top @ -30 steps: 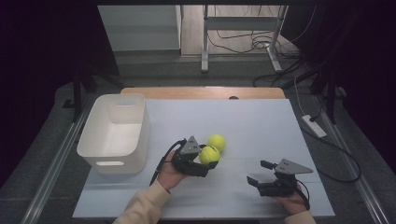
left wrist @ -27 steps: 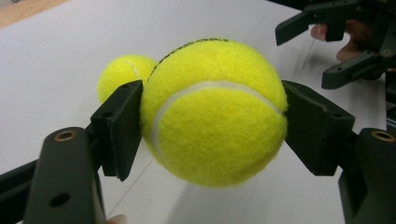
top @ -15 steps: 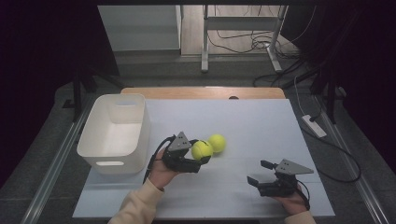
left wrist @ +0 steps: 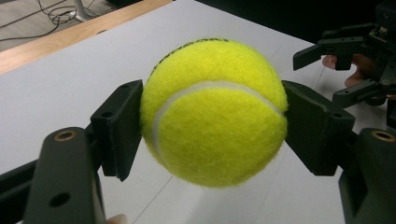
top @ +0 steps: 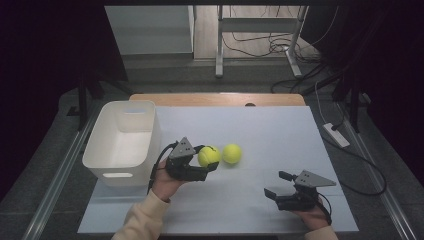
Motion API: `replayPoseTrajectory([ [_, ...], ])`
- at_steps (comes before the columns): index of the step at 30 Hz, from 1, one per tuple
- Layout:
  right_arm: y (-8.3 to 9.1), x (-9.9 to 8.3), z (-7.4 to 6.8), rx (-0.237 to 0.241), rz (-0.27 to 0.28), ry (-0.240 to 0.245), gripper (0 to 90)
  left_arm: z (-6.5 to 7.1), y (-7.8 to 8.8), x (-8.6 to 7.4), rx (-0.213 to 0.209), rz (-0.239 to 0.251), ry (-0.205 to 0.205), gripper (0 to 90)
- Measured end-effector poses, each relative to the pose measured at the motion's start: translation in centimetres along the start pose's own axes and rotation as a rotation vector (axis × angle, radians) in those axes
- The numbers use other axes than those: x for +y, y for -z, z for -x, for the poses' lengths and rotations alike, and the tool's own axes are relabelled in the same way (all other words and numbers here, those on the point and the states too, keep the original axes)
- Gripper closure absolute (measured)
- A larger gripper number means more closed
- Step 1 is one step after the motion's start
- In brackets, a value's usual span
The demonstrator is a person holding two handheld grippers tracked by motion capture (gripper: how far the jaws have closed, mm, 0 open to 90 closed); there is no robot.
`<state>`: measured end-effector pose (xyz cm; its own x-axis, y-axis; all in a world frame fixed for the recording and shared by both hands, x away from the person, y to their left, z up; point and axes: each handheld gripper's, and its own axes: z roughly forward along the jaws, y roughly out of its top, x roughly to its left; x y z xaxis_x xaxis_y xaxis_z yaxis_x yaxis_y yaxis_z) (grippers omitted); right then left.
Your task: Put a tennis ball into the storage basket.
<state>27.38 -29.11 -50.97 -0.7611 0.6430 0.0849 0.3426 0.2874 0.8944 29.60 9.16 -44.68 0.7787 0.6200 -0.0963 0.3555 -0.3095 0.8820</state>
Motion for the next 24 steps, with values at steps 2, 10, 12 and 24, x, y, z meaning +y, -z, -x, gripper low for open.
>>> replayPoseTrajectory([
  [2,0.0,0.1,-0.1,0.004,0.003,0.001,12.1,-0.1,0.1,0.0,0.001,0.006,0.007,27.4],
  [10,0.0,0.1,-0.1,0.006,0.003,-0.003,12.1,-0.5,1.1,0.3,0.028,0.028,0.009,27.4],
  [12,0.0,0.1,-0.1,0.004,0.002,-0.004,12.1,-0.6,1.3,0.3,0.033,0.032,0.01,27.3],
  [24,0.0,0.0,0.0,-0.008,-0.005,-0.017,12.1,-1.5,2.5,0.6,0.064,0.064,0.032,27.3],
])
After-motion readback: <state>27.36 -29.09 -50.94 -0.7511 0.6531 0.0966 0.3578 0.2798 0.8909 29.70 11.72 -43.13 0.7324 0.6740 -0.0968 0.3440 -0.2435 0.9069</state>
